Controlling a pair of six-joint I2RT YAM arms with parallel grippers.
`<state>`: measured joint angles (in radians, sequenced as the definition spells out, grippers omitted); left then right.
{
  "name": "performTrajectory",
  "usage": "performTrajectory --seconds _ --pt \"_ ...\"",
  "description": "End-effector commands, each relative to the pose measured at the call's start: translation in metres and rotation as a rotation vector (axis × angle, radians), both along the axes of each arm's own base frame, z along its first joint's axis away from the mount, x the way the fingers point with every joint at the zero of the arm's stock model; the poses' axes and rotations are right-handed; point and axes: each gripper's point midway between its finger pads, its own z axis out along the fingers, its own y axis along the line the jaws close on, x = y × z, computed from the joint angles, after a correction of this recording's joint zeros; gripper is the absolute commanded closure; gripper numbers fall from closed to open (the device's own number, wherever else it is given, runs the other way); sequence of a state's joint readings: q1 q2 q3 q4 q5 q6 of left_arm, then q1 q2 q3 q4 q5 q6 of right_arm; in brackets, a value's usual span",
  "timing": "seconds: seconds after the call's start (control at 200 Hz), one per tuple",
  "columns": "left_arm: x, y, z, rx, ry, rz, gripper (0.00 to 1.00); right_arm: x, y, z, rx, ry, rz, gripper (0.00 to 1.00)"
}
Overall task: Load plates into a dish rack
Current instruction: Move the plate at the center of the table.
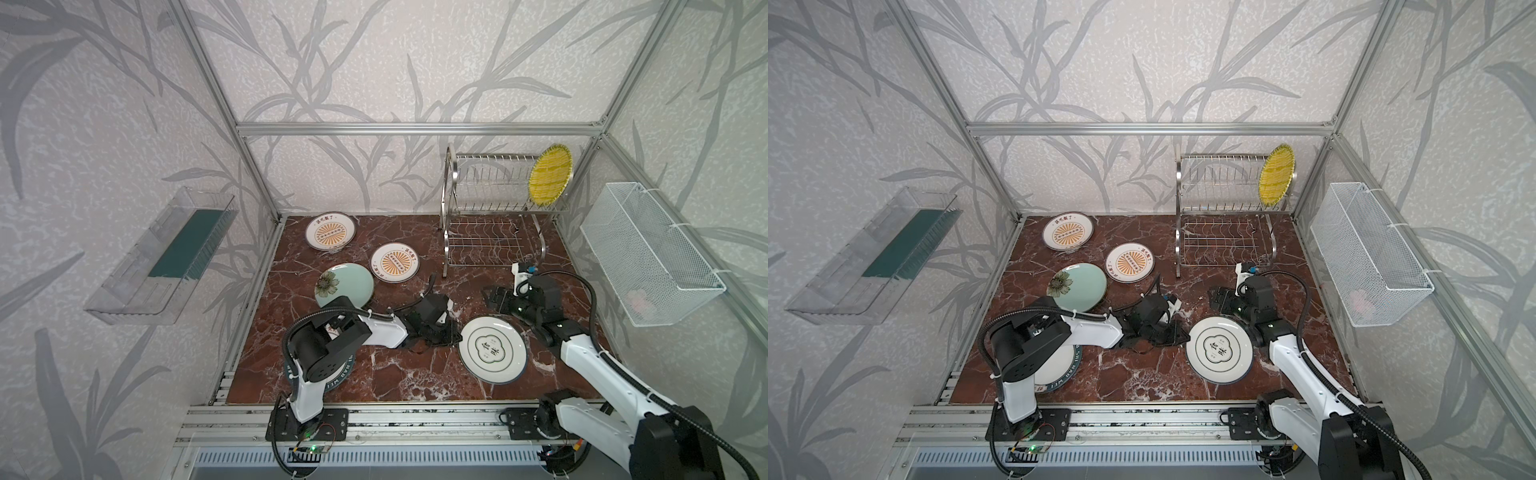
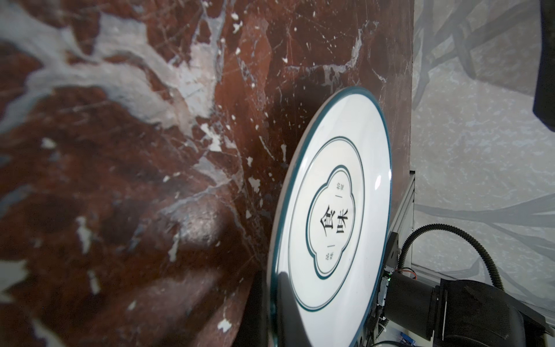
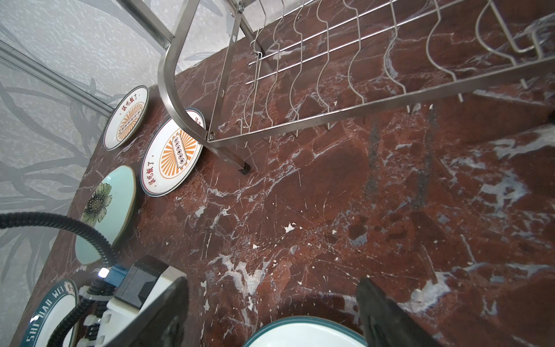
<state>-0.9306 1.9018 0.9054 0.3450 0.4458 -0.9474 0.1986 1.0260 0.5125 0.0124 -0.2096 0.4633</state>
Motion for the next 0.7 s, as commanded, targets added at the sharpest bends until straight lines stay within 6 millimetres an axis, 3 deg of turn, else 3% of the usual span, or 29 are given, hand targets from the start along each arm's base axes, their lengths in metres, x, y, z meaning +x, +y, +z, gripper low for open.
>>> performTrajectory --seconds 0.0,0.305,0.695 --pt "0.009 0.011 0.005 -0.005 -0.015 0.061 0.98 -0.001 -0.003 0.0 -0.011 -0.001 -0.008 0.14" --pt "0.025 0.038 0.008 0.022 -0.046 0.135 0.98 0.002 -0.003 0.001 -0.01 -0.001 -0.009 0.14" --pt "0.052 0.133 0.011 0.177 -0.102 0.299 0.98 0.004 -0.001 0.002 0.002 0.001 -0.005 0.14"
